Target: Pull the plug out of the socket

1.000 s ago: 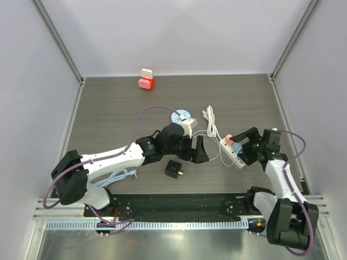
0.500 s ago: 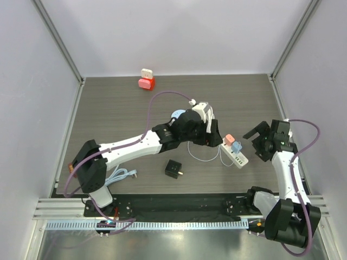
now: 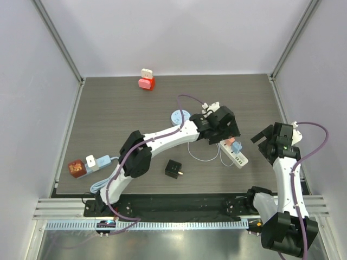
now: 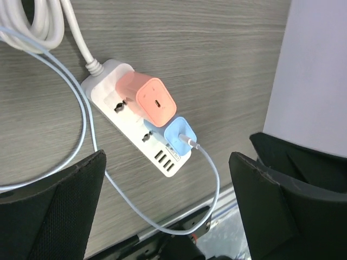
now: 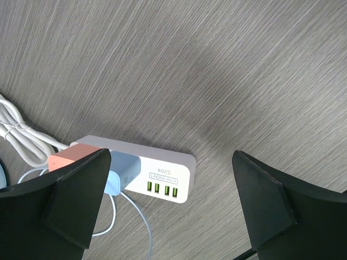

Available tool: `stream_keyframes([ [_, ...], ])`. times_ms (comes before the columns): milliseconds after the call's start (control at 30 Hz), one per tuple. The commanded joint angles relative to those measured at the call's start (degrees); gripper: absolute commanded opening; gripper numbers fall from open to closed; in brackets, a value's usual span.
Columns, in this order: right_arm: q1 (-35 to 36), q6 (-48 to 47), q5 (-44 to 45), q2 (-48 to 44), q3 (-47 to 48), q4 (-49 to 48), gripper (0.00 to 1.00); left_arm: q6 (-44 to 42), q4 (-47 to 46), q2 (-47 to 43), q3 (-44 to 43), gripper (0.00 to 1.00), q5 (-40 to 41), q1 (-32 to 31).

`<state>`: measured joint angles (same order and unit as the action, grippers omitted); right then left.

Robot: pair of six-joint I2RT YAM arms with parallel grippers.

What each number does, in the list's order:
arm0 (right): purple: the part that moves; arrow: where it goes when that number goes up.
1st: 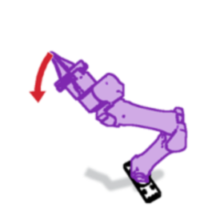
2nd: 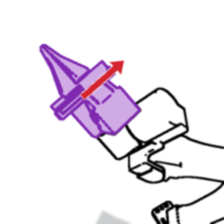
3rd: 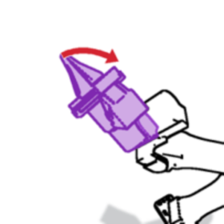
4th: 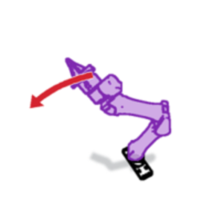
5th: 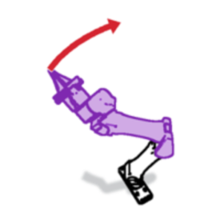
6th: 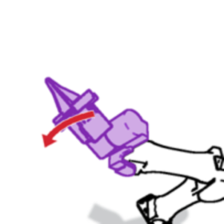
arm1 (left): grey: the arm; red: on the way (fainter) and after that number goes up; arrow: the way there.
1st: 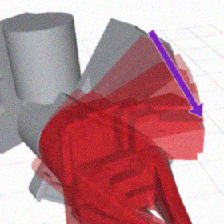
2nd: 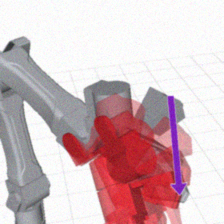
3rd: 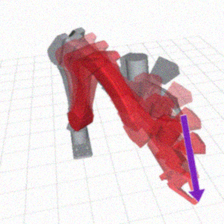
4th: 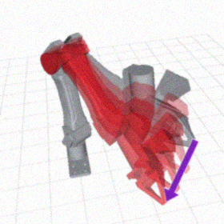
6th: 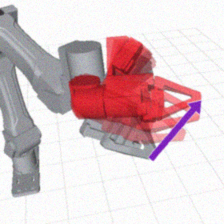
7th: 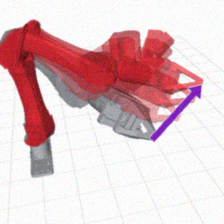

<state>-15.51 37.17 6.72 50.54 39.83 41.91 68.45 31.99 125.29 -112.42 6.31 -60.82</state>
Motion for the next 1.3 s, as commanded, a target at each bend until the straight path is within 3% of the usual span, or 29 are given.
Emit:
stream_keyframes([
  [0, 0.21, -0.17, 3.3, -1.15, 1.3, 0.36, 1.0, 8.96, 12.72, 2.84, -9.03, 0.94, 6.26, -1.85],
  [133, 0.21, -0.6, 2.33, 0.17, 1.47, 0.45, 1.0, 13.19, 17.67, 8.72, -16.94, 0.9, 7.67, -1.94],
  [467, 1.0, -0.25, 4.09, -0.09, 1.04, -0.34, 1.0, 16.63, 16.09, 14.88, -20.64, 0.66, 5.83, -1.06],
  [633, 1.88, -0.43, 5.15, 0.52, 0.95, -1.13, 1.0, 16.63, 15.56, 16.21, -21.96, 0.62, 4.94, -0.62],
  [1100, 2.59, -1.57, 3.82, 0.43, 1.12, -1.48, 1.0, 14.88, 11.7, 17.96, -22.66, 0.66, 3.63, 0.61],
  [1267, 2.76, -1.31, 4.09, 0.52, 1.12, -1.48, 1.0, 13.65, 10.29, 17.62, -22.06, 0.49, 3.98, 0.52],
])
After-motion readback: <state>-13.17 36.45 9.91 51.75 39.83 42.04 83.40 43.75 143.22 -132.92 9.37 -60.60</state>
